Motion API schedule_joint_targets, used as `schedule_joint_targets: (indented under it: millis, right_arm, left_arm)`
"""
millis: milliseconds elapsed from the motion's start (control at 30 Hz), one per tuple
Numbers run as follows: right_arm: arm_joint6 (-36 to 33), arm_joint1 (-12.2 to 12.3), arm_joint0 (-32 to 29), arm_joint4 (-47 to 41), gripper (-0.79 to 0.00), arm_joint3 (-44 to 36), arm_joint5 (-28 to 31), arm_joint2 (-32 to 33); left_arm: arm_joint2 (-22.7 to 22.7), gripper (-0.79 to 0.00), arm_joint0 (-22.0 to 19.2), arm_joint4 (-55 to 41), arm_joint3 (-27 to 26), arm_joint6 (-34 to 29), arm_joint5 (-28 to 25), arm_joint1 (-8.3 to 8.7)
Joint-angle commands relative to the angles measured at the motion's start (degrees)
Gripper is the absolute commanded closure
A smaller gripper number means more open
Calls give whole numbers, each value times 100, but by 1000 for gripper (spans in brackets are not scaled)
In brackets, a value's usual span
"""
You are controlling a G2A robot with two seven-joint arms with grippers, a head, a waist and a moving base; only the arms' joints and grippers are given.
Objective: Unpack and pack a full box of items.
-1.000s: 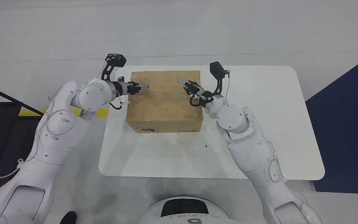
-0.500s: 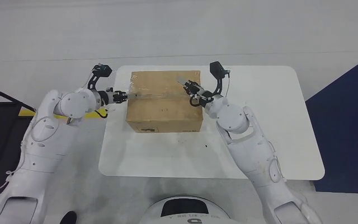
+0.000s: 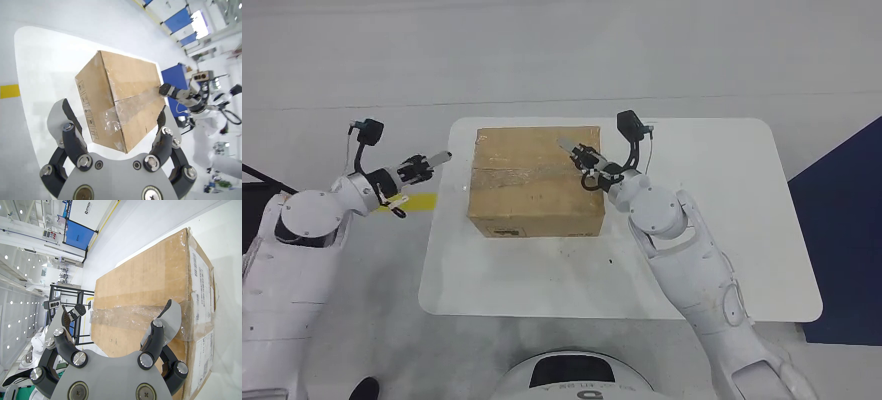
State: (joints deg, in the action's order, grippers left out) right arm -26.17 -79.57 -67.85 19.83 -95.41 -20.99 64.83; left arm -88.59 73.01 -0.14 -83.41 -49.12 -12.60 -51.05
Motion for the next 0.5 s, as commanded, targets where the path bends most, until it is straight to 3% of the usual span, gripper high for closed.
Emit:
schedule_joint_targets:
  millis: [0, 100, 200, 367, 467]
  right_arm:
    - [0, 0, 0, 0, -785, 0, 0, 0]
    - [0, 0, 0, 0, -785, 0, 0, 0]
    - [0, 0, 0, 0, -785, 0, 0, 0]
    - [0, 0, 0, 0, -785, 0, 0, 0]
    - [0, 0, 0, 0, -785, 0, 0, 0]
  left_arm:
    - [-177, -785, 82, -176, 137, 5, 132, 18]
    - [-206, -785, 123, -326, 260, -216, 284, 27]
    - [-78, -785, 20, -1035, 637, -787, 74, -3]
    - [335, -785, -398, -2548, 1724, -1978, -1119, -135]
    - [560, -785, -709, -3095, 2443, -2591, -1420, -204]
